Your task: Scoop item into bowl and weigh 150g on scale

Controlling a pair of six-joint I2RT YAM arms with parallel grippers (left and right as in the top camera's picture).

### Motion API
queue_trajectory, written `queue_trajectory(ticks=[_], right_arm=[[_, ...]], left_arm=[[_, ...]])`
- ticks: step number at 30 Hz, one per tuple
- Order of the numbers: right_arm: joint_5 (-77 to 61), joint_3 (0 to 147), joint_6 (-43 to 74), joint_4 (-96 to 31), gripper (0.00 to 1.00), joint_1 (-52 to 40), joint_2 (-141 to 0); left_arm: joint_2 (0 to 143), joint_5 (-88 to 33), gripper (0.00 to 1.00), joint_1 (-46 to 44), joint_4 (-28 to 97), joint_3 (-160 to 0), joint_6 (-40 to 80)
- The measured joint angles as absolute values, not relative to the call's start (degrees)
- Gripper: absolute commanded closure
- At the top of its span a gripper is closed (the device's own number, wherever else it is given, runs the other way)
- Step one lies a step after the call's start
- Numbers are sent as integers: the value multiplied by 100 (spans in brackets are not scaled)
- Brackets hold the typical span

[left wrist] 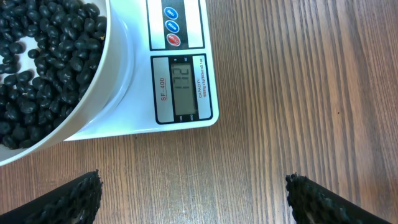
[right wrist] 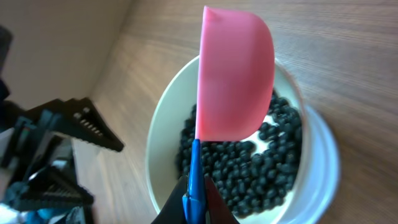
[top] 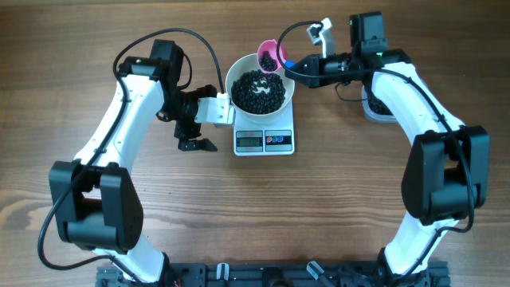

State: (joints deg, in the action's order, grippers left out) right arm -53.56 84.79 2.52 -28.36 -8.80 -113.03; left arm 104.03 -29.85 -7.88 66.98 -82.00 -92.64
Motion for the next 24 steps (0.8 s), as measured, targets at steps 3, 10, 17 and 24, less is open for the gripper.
queue_trajectory(ticks=[3,10,17,24], right_arm=[[-5461,8479,233,-3363,96,-880,-11303],[-5376,8479,141,-4007,96,-856,-11306],[-5295,8479,121,-4370,96,-718,-11306],[-5275,8479,117,-4388,96,-668,-11306]], left_arm=[[10403,-2985,0,-788,6700,-8200,-9264],[10403,-2985,0,-788,6698,-8200,-9264],[10403,-2982,0,-788,6698,-8200,-9264],[10403,-2985,0,-788,6698,-8200,-9264]])
